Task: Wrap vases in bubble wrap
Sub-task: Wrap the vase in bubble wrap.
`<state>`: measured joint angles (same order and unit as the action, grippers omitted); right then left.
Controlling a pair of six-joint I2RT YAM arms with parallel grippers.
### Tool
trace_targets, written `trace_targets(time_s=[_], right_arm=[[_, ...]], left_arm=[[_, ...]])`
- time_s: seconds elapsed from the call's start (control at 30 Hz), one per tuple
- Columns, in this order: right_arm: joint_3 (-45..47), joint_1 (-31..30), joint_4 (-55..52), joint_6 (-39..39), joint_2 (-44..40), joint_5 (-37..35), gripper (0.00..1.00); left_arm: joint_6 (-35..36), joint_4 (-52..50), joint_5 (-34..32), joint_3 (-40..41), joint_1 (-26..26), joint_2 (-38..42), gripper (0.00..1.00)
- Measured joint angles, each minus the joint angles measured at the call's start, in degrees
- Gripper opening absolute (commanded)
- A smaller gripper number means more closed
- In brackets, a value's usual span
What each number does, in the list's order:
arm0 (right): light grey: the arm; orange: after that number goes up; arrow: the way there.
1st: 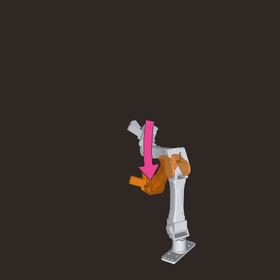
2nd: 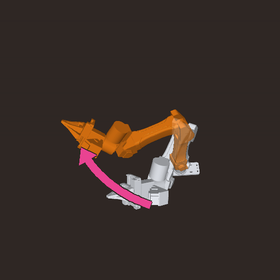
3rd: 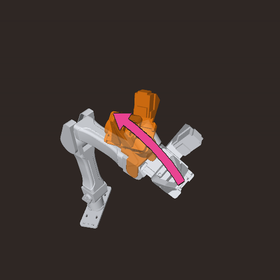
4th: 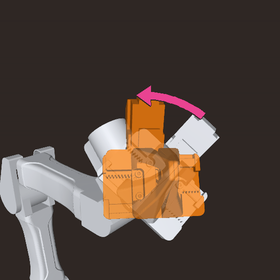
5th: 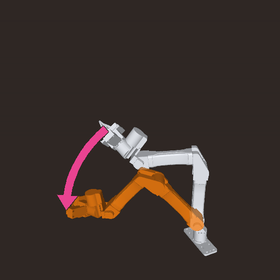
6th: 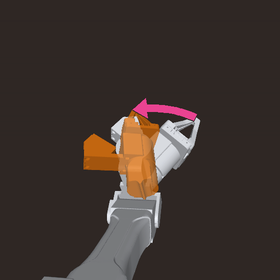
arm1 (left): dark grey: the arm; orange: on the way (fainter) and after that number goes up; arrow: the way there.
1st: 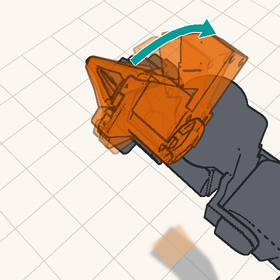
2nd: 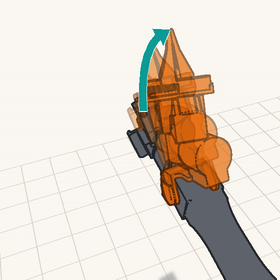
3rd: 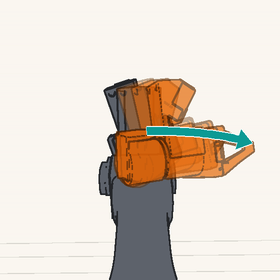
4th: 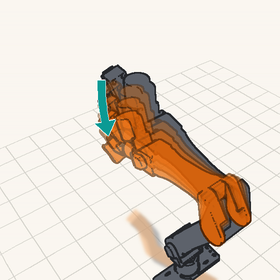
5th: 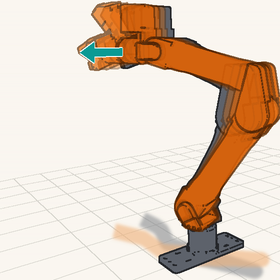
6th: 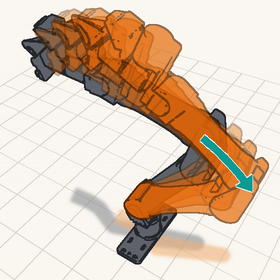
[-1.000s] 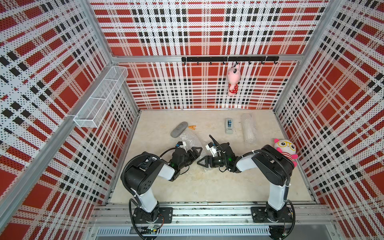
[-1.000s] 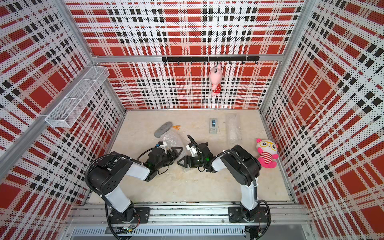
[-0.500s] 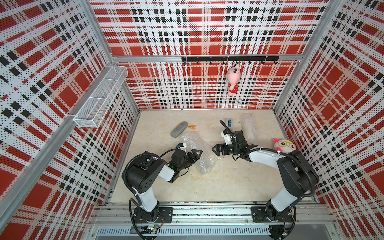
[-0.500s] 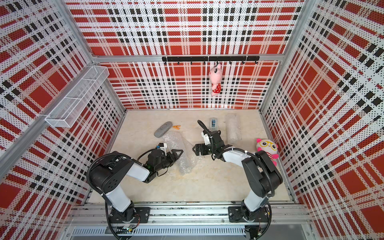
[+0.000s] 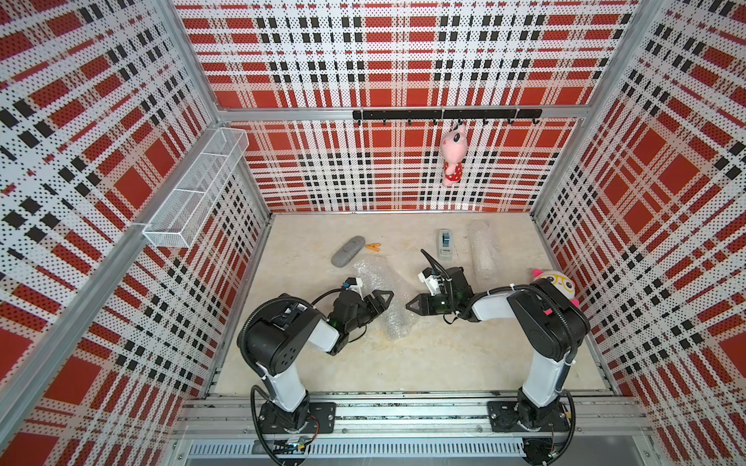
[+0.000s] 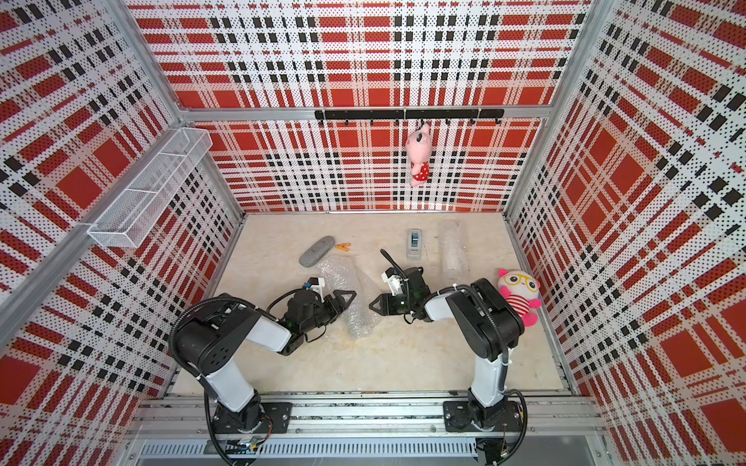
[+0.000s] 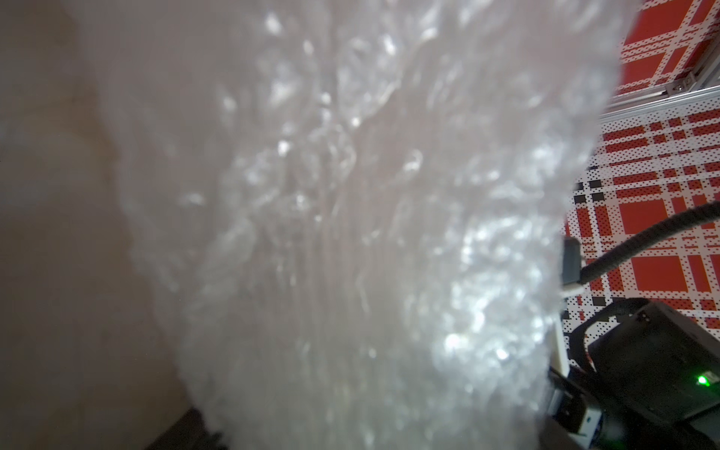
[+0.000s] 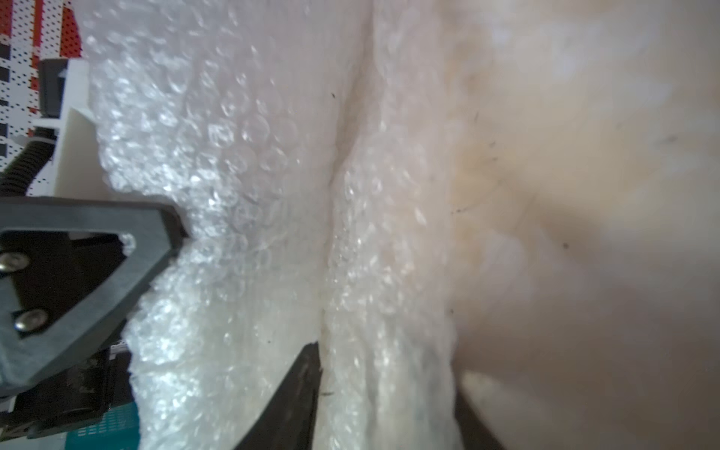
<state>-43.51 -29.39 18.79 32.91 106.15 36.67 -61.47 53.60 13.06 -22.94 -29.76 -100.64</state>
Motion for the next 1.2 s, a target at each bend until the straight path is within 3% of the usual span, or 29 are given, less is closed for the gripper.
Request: trace_targets(time_s=[0.1,0.17,0.37,0.6,0.7,0.77,0.87,1.07,1.2], right_arm=[[1.9,0.0,0.5,1.3,-1.0,0.4,0.03],[3.2,0.1,0.5,2.0,-3.5,0.3,0.00],[5.6,-0.2,-2.6,1.8,-12.4,0.2,0.00],[7.6,-1.4,-2.0,1.6,-14.5,-0.4,0.00],[8.3,-3.1,1.3,2.0,-14.1,-0.7,0.15],[9.0,-4.1,4.7,2.7,-13.5,-0.1,0.30],[9.4,-5.0,9.0,3.7,-12.8,1.6,0.42],[10.6,-5.3,14.2,4.7,-12.3,3.3,0.48],[11.6,-5.4,16.7,4.9,-12.3,3.7,0.43]], left_arm=[[0.3,-0.7,-0.2,-0.7,-0.6,-0.1,0.56],[0.4,-1.6,-0.4,-1.4,-1.2,-0.1,0.56],[-0.3,-5.1,0.0,-4.2,-4.0,-0.4,0.56],[0.1,-6.0,1.1,-6.5,-5.2,-2.2,0.56],[0.4,-5.5,1.1,-6.7,-5.6,-2.7,0.57],[1.1,-5.4,0.8,-6.7,-5.7,-2.8,0.58],[1.6,-5.3,0.2,-6.6,-5.6,-2.7,0.60],[1.7,-5.2,-0.1,-6.6,-5.6,-2.7,0.64],[1.4,-5.4,0.0,-6.6,-5.6,-2.5,0.68]])
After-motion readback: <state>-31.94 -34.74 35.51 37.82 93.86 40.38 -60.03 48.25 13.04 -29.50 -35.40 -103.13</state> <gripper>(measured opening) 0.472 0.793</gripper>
